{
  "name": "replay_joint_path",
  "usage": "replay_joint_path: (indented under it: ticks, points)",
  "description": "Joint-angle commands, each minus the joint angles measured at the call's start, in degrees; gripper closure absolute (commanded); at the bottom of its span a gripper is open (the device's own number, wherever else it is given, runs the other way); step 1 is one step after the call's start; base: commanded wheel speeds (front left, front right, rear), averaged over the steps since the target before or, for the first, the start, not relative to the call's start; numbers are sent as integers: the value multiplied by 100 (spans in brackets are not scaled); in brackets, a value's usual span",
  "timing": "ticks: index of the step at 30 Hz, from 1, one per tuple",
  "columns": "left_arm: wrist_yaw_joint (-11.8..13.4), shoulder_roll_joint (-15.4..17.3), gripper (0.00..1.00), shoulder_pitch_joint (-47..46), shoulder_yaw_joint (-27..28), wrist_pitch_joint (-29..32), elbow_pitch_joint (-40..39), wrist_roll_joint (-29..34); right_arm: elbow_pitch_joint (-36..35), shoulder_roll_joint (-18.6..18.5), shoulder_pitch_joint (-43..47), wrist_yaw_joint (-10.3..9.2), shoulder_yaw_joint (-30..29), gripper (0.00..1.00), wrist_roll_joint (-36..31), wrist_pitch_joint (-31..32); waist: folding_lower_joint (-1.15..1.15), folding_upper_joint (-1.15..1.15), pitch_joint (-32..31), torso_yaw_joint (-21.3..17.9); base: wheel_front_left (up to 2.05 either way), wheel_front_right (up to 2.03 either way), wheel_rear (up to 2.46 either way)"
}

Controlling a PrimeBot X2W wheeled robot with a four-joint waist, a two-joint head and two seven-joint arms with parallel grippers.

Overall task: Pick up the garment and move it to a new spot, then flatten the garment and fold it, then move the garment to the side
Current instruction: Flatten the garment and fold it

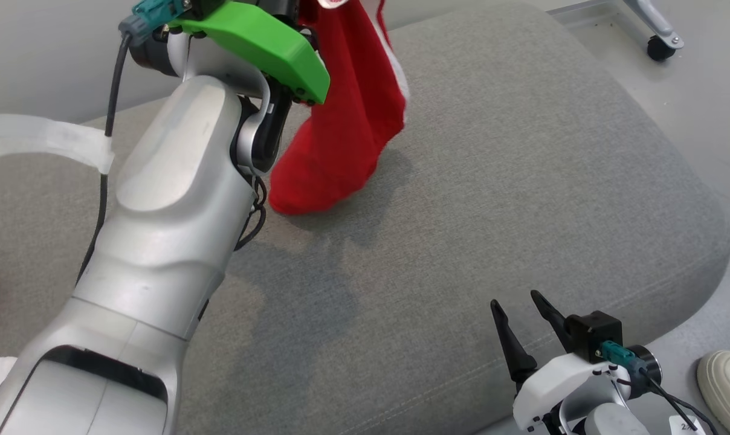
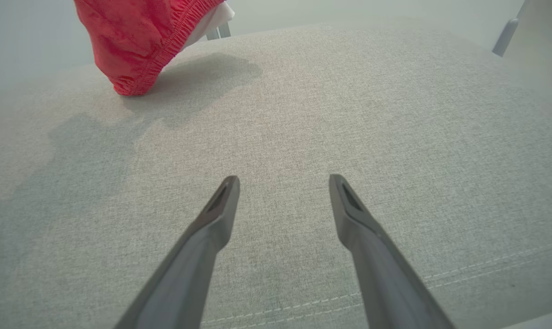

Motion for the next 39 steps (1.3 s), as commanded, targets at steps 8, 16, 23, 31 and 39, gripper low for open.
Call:
replay_joint_path:
  ticks: [8,16,23,31,39]
  points:
    - [74,195,100,1337,114,110,340,-532,8,-3,80,-2,-41,0,-134,19,0,0,-92,983,0,0,0]
    - [221,473,100,2777,440,651,884,-1234,-80,-7,216,-3,46,0,-213,170,0,0,-372,1501,0,0,0]
    - [286,410,100,3537,908,1373,1087,-2067,-172,-6,367,-3,49,0,-257,278,0,0,-576,1566,0,0,0]
    - [249,295,0,3826,1336,1322,935,-2602,-331,-6,454,-3,-16,0,-343,383,0,0,-620,1502,0,0,0]
    - [262,373,0,4066,1623,673,668,-2649,-418,-5,522,-3,-119,0,-351,444,0,0,-679,1500,0,0,0]
